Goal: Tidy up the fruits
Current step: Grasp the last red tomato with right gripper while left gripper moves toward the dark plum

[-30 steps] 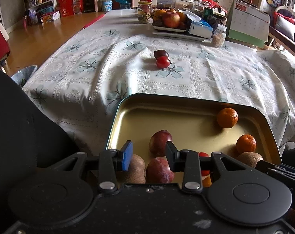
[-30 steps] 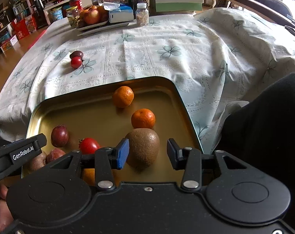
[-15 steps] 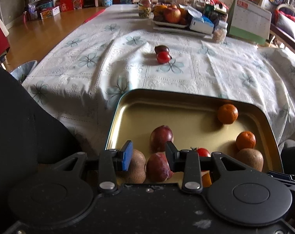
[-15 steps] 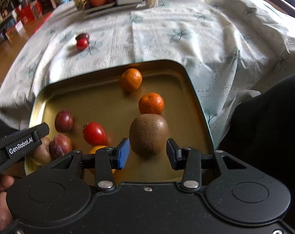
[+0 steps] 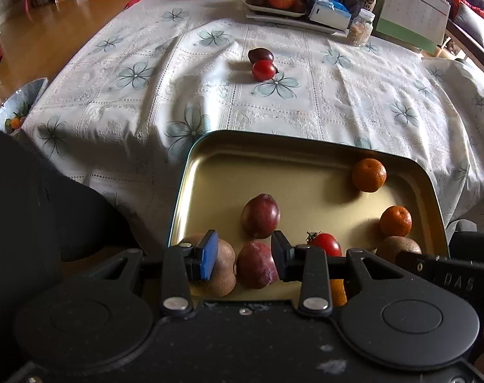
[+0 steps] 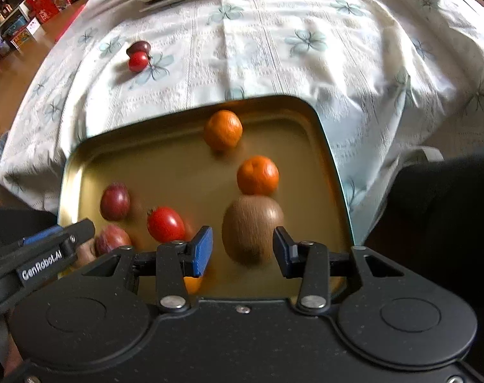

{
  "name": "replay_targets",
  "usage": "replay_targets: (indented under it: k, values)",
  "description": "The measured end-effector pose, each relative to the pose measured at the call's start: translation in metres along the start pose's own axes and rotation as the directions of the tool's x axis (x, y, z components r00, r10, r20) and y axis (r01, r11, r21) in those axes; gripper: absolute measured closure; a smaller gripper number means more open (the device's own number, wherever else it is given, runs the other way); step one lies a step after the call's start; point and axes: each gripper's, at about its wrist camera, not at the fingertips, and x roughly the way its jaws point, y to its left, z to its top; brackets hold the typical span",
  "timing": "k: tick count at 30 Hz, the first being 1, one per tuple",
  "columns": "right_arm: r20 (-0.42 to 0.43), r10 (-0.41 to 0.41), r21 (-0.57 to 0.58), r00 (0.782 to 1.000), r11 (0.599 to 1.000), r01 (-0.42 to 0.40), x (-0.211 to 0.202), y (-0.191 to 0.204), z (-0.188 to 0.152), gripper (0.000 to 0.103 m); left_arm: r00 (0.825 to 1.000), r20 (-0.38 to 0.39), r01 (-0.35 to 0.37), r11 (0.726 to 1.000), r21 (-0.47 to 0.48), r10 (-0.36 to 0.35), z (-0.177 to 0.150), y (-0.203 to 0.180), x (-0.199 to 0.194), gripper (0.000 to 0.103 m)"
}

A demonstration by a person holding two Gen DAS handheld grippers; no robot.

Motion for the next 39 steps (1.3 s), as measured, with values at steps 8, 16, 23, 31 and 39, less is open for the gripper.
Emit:
replay_targets:
  k: [8, 16, 23, 31, 39]
  values:
    - [0.015, -0.006, -0.060, 1.000, 0.998, 0.007, -0.002, 0.014, 0.032, 0.053, 0.997, -0.070, 0.019, 1.000, -0.007, -0.019, 0.032, 0.007, 0.004, 0.067]
    - [-0.013, 0.006, -0.100, 1.000, 0.995, -0.007, 0.005, 0.027, 0.054, 0.053, 0.993, -0.117, 0.023, 1.000, -0.022, -0.025, 0.064, 0.011, 0.009, 0.067]
    - [-0.055, 0.028, -0.119, 0.998, 0.992, -0.034, 0.018, 0.033, 0.069, 0.053, 0.993, -0.118, 0.005, 0.999, -0.038, -0.010, 0.092, 0.013, 0.021, 0.067]
    - [-0.114, 0.015, -0.072, 0.993, 0.997, -0.023, 0.041, 0.030, 0.090, 0.054, 0.992, -0.123, -0.015, 0.999, -0.048, 0.009, 0.128, 0.014, 0.041, 0.067]
    - [-0.096, 0.005, -0.056, 0.995, 0.998, -0.010, 0.051, 0.033, 0.112, 0.054, 0.993, -0.102, -0.055, 0.998, -0.032, 0.051, 0.176, 0.016, 0.061, 0.067]
